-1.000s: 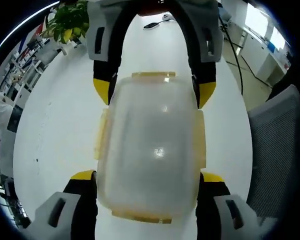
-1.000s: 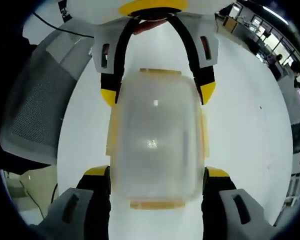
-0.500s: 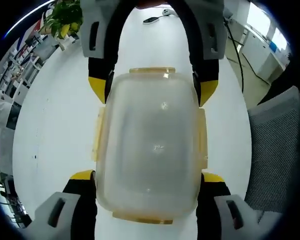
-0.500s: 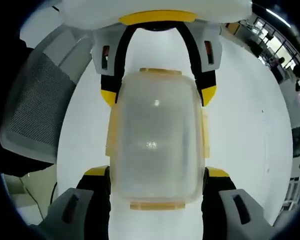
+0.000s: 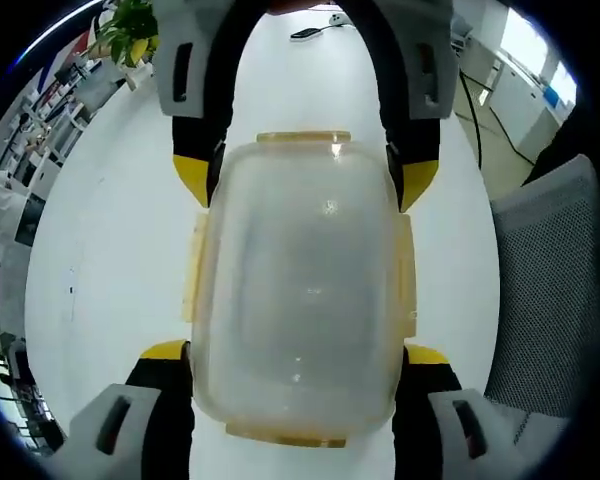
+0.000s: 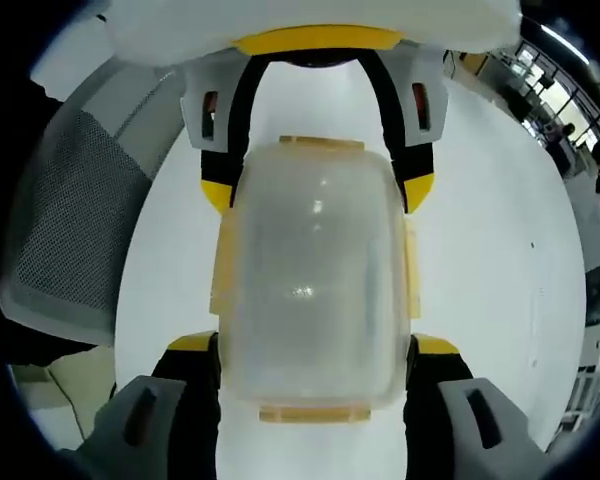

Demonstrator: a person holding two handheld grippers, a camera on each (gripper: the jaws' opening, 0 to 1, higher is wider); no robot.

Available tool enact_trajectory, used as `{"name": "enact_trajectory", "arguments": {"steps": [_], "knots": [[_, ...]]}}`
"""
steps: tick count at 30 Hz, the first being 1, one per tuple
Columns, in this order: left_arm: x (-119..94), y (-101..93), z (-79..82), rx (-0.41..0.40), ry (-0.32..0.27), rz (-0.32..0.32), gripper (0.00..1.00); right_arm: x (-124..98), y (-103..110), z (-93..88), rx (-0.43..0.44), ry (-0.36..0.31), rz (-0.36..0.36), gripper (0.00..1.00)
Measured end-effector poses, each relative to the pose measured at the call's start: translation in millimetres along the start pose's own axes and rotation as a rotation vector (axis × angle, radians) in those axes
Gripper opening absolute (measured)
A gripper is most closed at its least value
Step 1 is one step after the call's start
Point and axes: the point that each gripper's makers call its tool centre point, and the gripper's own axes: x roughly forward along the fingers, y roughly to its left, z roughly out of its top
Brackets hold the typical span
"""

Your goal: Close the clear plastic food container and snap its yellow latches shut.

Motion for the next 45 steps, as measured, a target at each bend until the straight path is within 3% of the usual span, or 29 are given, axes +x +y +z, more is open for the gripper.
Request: {"name": "enact_trajectory", "arguments": {"steps": [6, 9, 22, 45], "knots": [[-4.4, 4.7, -17.5, 0.005, 0.0, -0.002, 0.79, 8.3, -4.3, 19.0, 0.02, 0.001, -0.018, 0.74], [-5.3, 8.0, -23.1, 0.013, -0.006, -0.004, 0.79, 11.6, -6.8, 24.1, 0.022, 0.037, -0.021, 0.74], [-10.3, 26.8, -48.0, 0.048, 0.013, -0.02, 0.8, 21.2, -22.8, 47.2, 0.067, 0.037, -0.039, 0.74], [-3.2, 61.5, -49.4, 0.106, 0.023, -0.063, 0.81, 21.7, -53.3, 47.4, 0.142, 0.031, -0.067, 0.74]]}}
